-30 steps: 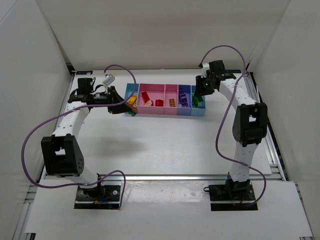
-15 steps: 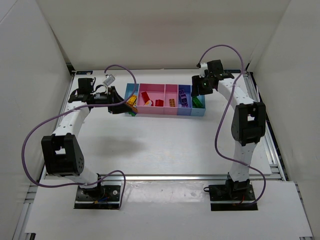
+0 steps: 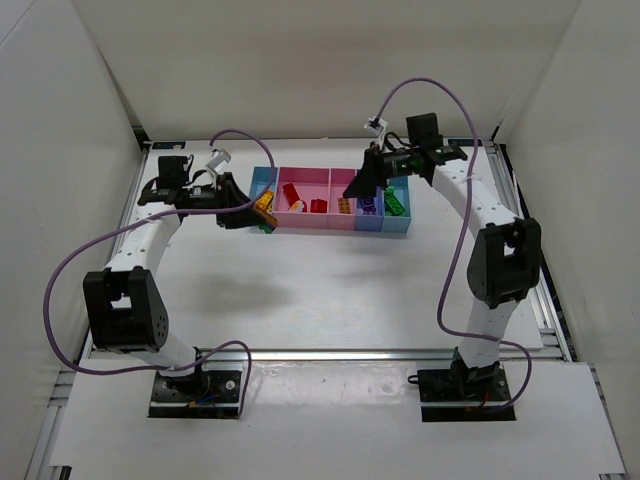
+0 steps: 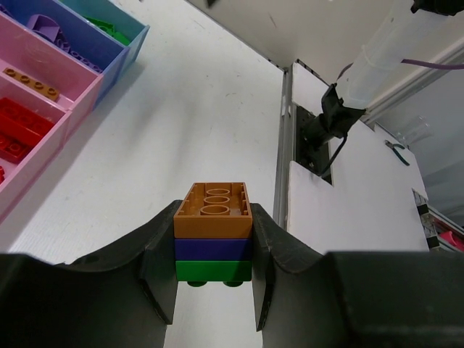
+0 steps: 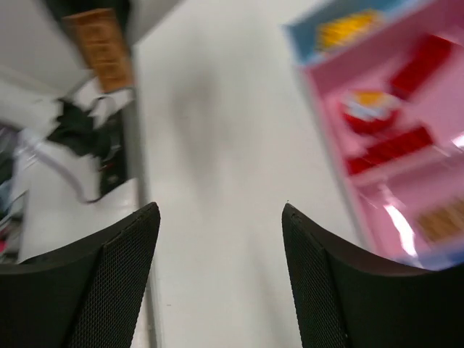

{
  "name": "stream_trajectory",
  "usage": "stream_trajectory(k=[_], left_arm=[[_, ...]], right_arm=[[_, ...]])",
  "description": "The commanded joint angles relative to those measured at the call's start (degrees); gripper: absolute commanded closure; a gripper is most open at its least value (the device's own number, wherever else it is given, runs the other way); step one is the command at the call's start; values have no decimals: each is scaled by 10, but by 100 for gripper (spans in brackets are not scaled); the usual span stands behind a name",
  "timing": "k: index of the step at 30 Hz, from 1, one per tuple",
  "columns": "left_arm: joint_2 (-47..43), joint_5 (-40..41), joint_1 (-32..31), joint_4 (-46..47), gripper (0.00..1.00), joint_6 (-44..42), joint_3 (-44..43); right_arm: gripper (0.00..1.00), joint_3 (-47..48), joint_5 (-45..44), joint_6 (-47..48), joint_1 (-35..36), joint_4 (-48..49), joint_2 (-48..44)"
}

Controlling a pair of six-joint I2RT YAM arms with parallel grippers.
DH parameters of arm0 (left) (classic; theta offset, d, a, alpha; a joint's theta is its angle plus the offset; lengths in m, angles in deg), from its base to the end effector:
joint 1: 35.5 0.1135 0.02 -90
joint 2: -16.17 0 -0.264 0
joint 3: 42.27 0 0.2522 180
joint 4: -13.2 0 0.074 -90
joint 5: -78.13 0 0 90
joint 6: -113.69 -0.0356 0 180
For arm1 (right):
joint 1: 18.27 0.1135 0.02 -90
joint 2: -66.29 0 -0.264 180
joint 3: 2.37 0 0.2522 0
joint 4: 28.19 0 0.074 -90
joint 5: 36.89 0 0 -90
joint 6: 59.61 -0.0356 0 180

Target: Sort the legos into containers by color

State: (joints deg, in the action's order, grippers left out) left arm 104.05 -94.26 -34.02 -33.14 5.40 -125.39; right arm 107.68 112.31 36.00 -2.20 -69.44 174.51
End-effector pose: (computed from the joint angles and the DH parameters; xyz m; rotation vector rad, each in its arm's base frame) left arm 0.3118 -0.0272 0.2951 0.8292 1.7322 -1.4709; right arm 0.4008 0.1473 0.3138 -0.9291 1.9165 1.2523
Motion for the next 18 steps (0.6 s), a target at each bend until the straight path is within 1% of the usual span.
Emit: stream_trajectory(k=[1, 7, 9, 10, 14, 18], left_arm=[[-10, -80, -9, 1, 79, -15, -7], [-6, -95, -13, 0, 78, -18, -17], [-3, -98, -13, 0, 78, -18, -22], [-2, -98, -32, 0, 77, -17, -24], [0, -100, -33, 0, 77, -18, -28], [5, -100, -38, 0, 77, -20, -35]], right_arm=[[28, 12, 178, 8, 40, 21, -16], [26, 58, 188, 25, 104, 5, 8], [26, 73, 188, 31, 116, 3, 18], [25, 77, 188, 31, 125, 3, 21], [24, 97, 187, 36, 141, 2, 30], [22, 116, 174, 79, 162, -32, 40]])
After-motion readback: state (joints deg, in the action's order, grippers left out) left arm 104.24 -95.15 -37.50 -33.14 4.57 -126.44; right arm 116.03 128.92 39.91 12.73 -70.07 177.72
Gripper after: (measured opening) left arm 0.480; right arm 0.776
